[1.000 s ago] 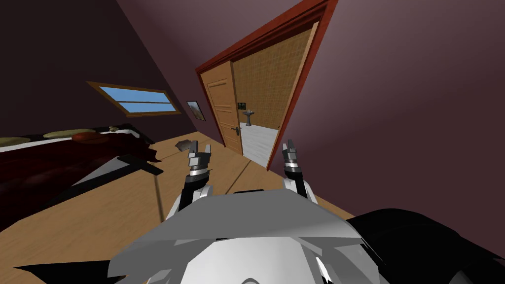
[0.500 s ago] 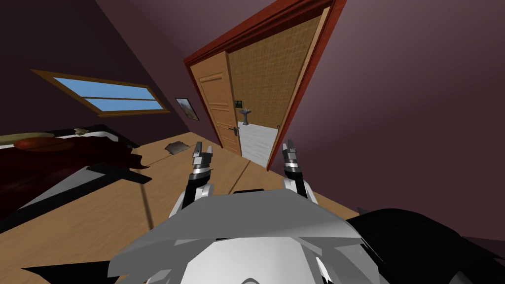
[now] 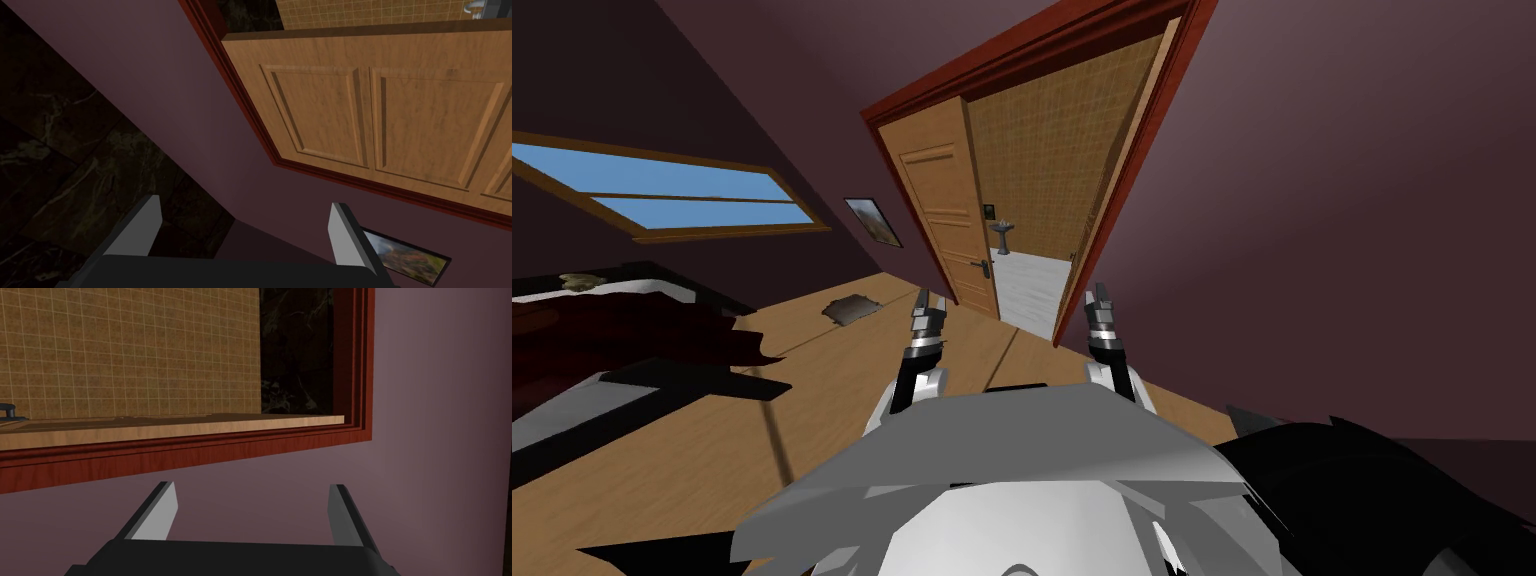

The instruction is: Push the door open

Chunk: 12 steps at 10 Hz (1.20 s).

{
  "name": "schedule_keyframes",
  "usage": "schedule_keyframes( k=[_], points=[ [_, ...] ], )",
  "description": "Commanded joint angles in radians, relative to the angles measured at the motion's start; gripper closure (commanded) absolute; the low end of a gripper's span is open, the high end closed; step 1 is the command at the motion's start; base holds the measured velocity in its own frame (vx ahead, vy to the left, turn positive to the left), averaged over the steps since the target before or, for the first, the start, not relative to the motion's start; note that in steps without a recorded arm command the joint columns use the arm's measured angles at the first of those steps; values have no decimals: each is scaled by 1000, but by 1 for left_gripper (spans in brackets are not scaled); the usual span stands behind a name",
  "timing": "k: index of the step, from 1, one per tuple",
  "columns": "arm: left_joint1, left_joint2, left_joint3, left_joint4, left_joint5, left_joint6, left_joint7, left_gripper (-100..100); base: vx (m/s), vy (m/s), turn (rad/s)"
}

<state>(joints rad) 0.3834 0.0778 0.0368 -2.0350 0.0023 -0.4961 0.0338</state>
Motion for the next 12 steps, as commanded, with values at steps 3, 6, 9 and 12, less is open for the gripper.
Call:
schedule_keyframes(
  k=[3,6,9,12],
  points=[
    [-40,9,19,66,6,10,-4,-100,73,110,-117],
    [-76,13,34,125,11,19,-9,-100,78,109,-150],
    [-125,18,54,207,16,31,-17,-100,86,168,-192],
    [-164,21,70,270,21,40,-23,-100,52,117,-143]
  ],
)
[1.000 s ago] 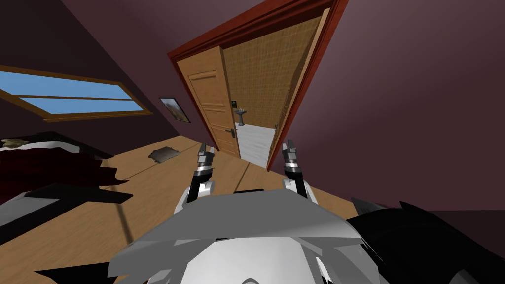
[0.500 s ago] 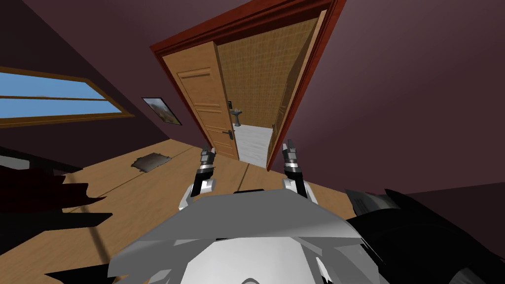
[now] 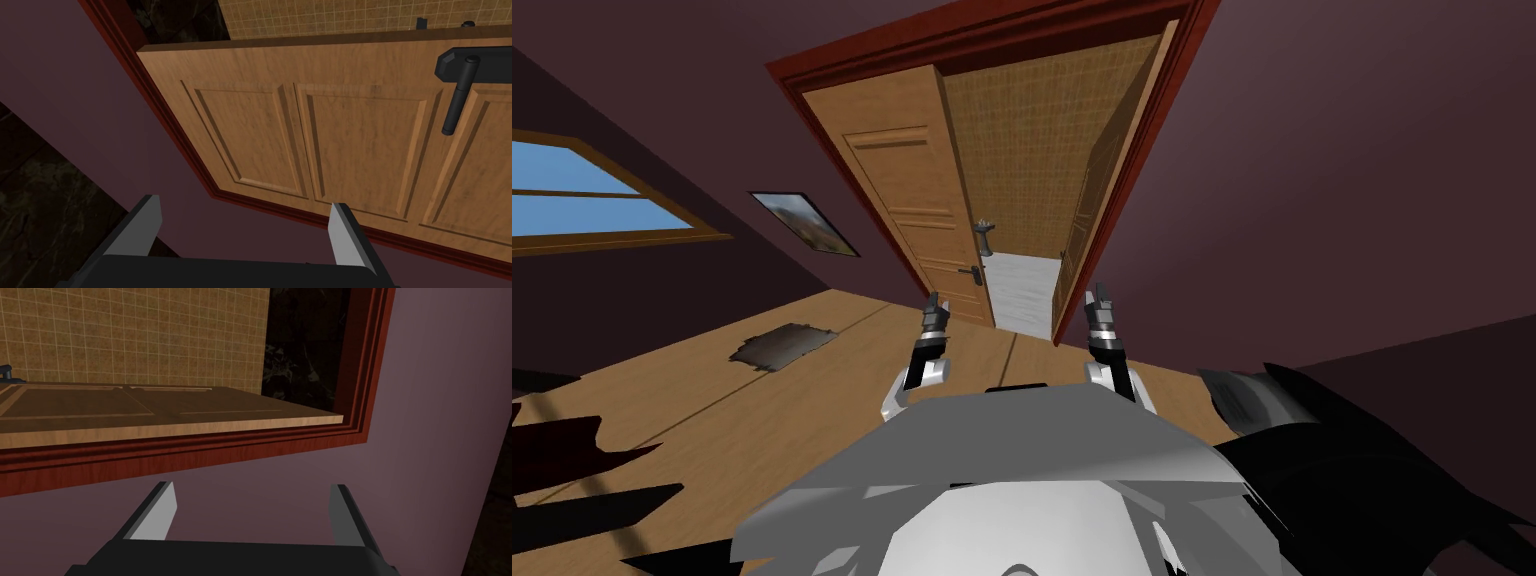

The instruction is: Push the door open

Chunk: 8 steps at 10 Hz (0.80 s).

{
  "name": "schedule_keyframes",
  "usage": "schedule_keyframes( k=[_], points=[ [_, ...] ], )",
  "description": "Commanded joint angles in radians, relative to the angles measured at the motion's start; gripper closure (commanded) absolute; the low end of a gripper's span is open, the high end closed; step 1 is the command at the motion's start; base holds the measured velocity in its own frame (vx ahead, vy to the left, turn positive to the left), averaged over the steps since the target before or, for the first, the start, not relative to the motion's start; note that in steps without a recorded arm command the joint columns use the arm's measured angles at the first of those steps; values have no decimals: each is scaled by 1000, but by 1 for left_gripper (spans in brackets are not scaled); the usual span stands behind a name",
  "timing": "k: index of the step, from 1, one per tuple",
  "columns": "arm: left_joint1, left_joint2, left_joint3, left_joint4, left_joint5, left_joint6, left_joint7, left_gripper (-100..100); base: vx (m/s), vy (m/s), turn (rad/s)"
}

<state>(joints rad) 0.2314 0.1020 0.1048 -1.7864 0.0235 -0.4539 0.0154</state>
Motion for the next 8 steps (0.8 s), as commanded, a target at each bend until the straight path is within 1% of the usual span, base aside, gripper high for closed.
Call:
schedule_keyframes(
  k=[1,5,8],
  points=[
    [-25,-2,7,43,1,1,-6,-100,55,120,-146],
    [-77,0,29,130,7,14,-14,-100,62,127,-159],
    [-116,1,45,194,11,24,-20,-100,35,132,-149]
  ],
)
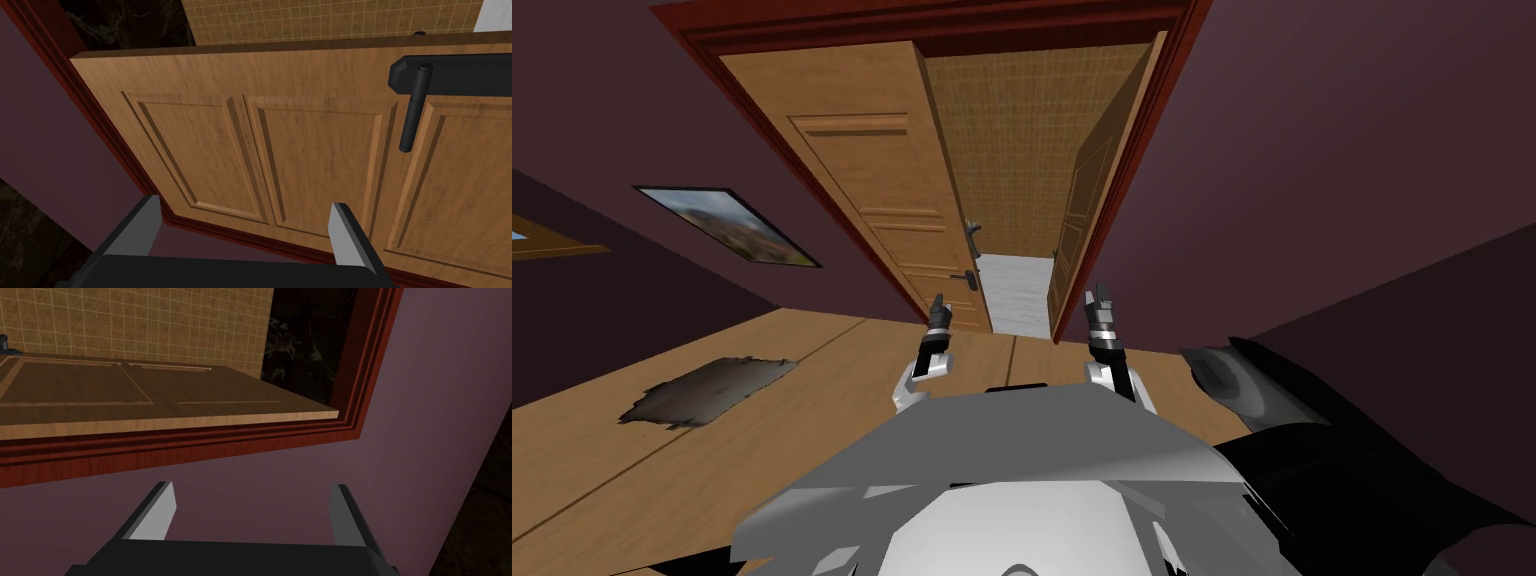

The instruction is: Push the door open

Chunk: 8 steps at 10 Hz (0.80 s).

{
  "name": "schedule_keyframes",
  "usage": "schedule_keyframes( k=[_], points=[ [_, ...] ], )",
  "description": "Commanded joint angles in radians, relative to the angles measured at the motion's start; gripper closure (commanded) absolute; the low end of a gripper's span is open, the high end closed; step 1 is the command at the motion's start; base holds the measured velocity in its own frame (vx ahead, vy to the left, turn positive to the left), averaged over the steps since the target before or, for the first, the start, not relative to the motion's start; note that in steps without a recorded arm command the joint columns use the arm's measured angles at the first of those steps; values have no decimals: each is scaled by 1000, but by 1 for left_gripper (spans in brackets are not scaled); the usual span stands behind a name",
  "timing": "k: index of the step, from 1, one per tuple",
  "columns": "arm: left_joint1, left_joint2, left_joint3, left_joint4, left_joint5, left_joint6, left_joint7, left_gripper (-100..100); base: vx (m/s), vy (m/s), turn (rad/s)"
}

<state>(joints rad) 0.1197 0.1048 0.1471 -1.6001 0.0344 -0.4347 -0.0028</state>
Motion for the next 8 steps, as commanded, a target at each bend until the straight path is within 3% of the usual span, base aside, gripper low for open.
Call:
schedule_keyframes(
  k=[1,8],
  points=[
    [-18,-1,8,30,2,8,-4,-100,39,141,-158],
    [-108,-1,44,178,12,30,-17,-100,33,133,-148]
  ],
)
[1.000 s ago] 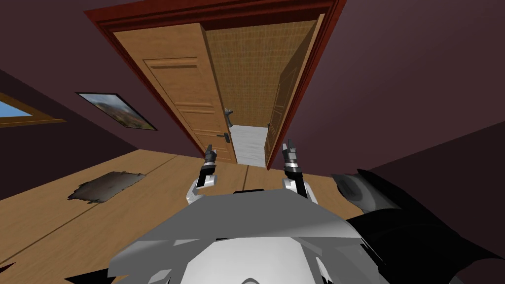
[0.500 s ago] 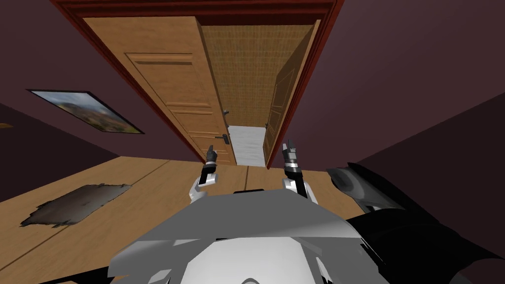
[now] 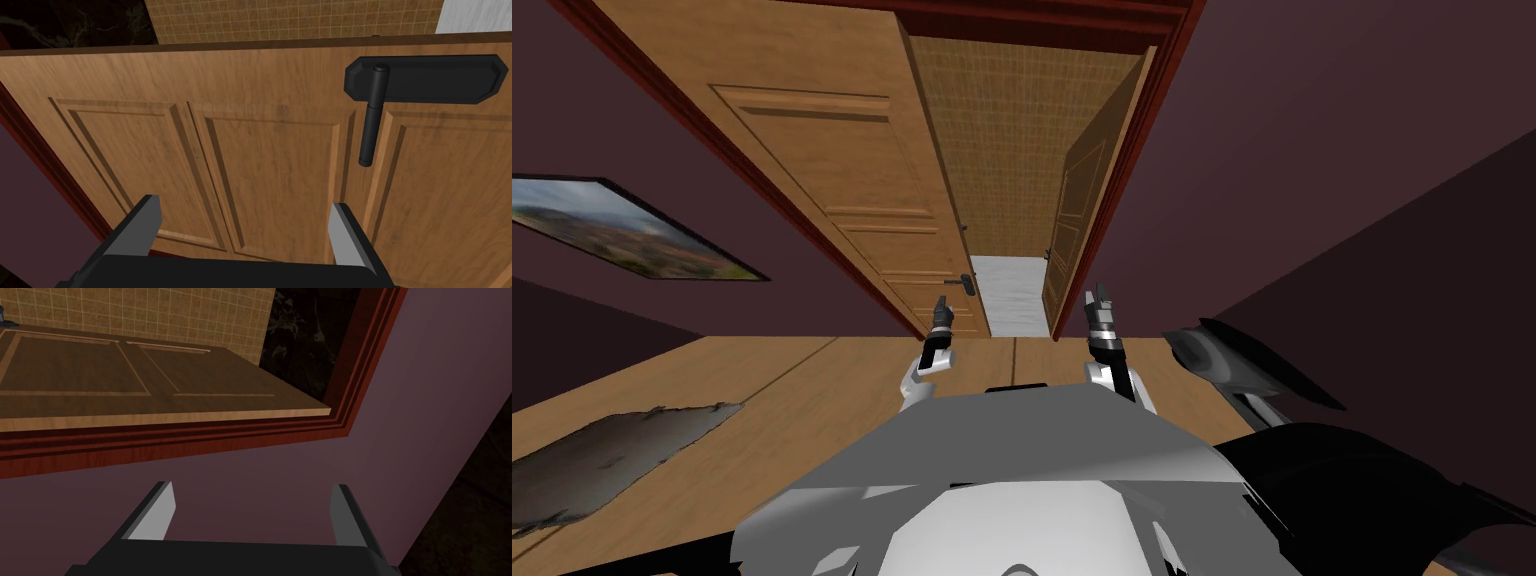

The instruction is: Push the door open

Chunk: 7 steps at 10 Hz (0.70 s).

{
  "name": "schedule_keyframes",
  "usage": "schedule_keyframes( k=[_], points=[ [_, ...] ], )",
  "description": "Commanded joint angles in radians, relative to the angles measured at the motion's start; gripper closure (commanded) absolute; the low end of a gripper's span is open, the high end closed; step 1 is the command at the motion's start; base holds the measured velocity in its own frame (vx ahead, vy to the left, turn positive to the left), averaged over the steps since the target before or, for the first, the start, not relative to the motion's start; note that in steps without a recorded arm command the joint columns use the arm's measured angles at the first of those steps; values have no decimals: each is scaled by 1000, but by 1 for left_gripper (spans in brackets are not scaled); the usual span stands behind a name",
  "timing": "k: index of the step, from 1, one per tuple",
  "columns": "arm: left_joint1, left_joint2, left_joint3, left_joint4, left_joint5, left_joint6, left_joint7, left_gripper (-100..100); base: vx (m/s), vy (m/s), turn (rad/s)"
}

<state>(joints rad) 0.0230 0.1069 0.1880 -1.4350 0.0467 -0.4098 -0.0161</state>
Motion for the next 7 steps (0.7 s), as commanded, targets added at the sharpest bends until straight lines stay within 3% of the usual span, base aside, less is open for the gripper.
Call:
schedule_keyframes(
  k=[1,7],
  points=[
    [-24,-4,9,34,1,8,-6,-100,20,132,-136],
    [-95,-7,38,151,9,26,-17,-100,19,135,-137]
  ],
)
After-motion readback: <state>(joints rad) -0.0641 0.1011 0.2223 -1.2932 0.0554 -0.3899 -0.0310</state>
